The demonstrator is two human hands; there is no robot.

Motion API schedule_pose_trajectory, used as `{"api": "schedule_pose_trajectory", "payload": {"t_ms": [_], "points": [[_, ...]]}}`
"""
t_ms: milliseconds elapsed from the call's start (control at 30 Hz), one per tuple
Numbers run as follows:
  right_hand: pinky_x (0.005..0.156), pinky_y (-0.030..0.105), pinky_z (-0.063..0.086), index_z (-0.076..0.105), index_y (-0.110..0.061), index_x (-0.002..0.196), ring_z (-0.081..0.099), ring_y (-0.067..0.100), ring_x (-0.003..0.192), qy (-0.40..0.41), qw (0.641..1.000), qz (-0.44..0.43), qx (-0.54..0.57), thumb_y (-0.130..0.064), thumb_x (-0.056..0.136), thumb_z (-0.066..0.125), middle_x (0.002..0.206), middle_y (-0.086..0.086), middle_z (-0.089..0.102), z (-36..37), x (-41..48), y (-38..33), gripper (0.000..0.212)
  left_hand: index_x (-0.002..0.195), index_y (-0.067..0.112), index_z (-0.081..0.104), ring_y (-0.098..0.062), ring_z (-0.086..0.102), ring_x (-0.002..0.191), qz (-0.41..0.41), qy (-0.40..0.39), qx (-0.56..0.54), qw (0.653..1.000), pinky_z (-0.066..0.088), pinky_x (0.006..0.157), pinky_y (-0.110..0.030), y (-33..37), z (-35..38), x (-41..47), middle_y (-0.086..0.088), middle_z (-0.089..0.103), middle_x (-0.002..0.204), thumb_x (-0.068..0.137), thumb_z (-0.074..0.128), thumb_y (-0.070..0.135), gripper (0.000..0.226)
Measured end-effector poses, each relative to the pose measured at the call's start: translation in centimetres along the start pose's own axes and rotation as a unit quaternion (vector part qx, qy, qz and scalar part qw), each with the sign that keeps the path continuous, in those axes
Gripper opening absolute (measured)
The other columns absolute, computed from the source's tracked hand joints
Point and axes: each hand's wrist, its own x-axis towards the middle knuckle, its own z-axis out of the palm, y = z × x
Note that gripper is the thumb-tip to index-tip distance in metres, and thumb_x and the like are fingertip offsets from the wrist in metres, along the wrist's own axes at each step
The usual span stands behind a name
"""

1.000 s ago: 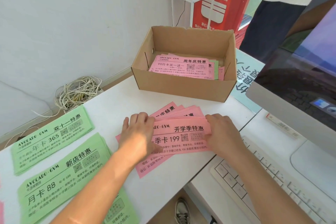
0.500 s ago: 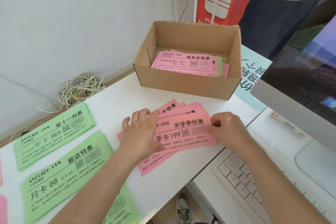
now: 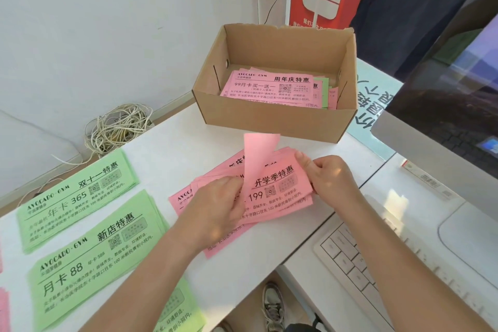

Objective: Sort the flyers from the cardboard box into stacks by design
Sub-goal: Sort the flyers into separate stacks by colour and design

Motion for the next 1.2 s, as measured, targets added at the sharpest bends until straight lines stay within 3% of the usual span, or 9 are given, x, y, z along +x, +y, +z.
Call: {"api": "schedule_pose_trajectory", "payload": {"t_ms": [100,200,333,433,567,667,733,967,1200], "points": [[0.057,0.031,0.051,0.057,0.001,0.078,0.068,0.016,0.059,-0.062,0.997,0.015,0.032,-0.043,0.090,0.060,0.067,0.006,0.072,-0.6,-0.5,0.2,0.046,0.143,0.042,0.020,-0.023,0.063,0.098,-0.016,0.033,-0.059,0.998,0.051,0.082,-0.036,0.6,0.0,-0.5,0.006,0.046,0.141,0.092,0.049,0.019,0.063],[0.060,0.026,0.048,0.056,-0.014,0.097,0.068,0.017,0.071,-0.147,0.984,0.041,0.092,-0.013,0.087,0.068,0.084,0.006,0.075,-1.9,-1.0,0.6,0.016,0.144,0.055,0.000,-0.031,0.065,0.074,0.034,0.060,-0.014,0.998,0.056,0.059,-0.042,0.3,0.0,-0.5,0.000,0.019,0.157,0.088,0.053,0.004,0.092],[0.058,0.021,0.044,0.064,-0.021,0.106,0.063,0.005,0.058,-0.095,0.992,0.044,0.076,-0.012,0.082,0.074,0.082,0.006,0.075,-1.4,-0.9,1.0,0.027,0.135,0.043,0.042,-0.020,0.067,0.079,0.092,0.047,0.051,0.993,0.055,0.054,-0.032,-0.2,0.1,-0.4,-0.003,0.049,0.140,0.091,0.048,0.037,0.045],[0.046,0.011,0.039,0.069,-0.007,0.098,0.055,0.001,0.044,-0.055,0.992,0.036,0.106,-0.020,0.080,0.076,0.077,0.009,0.073,-0.6,-0.8,0.8,0.023,0.127,0.029,0.052,-0.016,0.064,0.072,0.095,0.018,0.057,0.994,0.051,0.057,-0.027,-0.6,0.4,-0.4,0.003,0.066,0.107,0.083,0.047,0.059,0.054],[0.044,0.013,0.041,0.068,0.002,0.075,0.053,0.008,0.038,-0.005,0.995,0.013,0.097,-0.032,0.083,0.073,0.052,0.004,0.066,-0.2,-0.8,0.2,0.035,0.117,0.024,0.063,-0.012,0.063,0.071,0.066,0.016,0.001,0.998,0.050,0.063,-0.025,-0.6,-0.1,-0.4,0.010,0.069,0.090,0.084,0.061,0.049,0.042],[0.058,0.024,0.051,0.069,-0.004,0.072,0.058,0.011,0.043,-0.008,0.997,0.012,0.078,-0.038,0.083,0.071,0.058,0.004,0.070,-0.5,-0.8,0.1,0.036,0.087,0.025,0.063,-0.006,0.055,0.064,0.001,0.033,-0.046,0.998,0.042,0.061,-0.023,-0.5,-0.4,-0.2,0.012,0.063,0.072,0.092,0.055,0.035,0.014],[0.063,0.029,0.053,0.071,-0.011,0.076,0.064,0.012,0.052,-0.022,0.998,0.017,0.062,-0.034,0.084,0.072,0.065,0.002,0.072,-0.8,-0.6,0.3,0.024,0.069,0.017,0.052,-0.012,0.046,0.056,-0.070,0.058,-0.087,0.992,0.035,0.056,-0.022,-0.6,-0.4,-0.1,0.005,0.051,0.057,0.093,0.054,0.028,0.026],[0.066,0.031,0.049,0.065,-0.030,0.080,0.065,0.017,0.072,-0.013,0.998,0.024,-0.052,-0.031,0.085,0.069,0.071,-0.005,0.070,-0.6,0.2,0.4,0.006,0.070,0.015,0.065,-0.016,0.061,0.067,-0.184,0.084,-0.227,0.953,0.051,0.067,-0.034,-0.5,-0.4,-0.4,0.002,0.066,0.066,0.087,0.066,0.028,0.021],[0.046,0.012,0.039,0.060,-0.019,0.115,0.059,0.003,0.051,-0.029,0.991,0.053,0.118,-0.018,0.087,0.068,0.078,0.007,0.073,-0.8,-0.1,-0.9,0.029,0.075,0.021,0.058,-0.014,0.054,0.061,-0.186,0.079,-0.229,0.952,0.047,0.061,-0.027,0.0,-0.8,-0.6,0.009,0.058,0.064,0.079,0.071,0.041,0.025]]}}
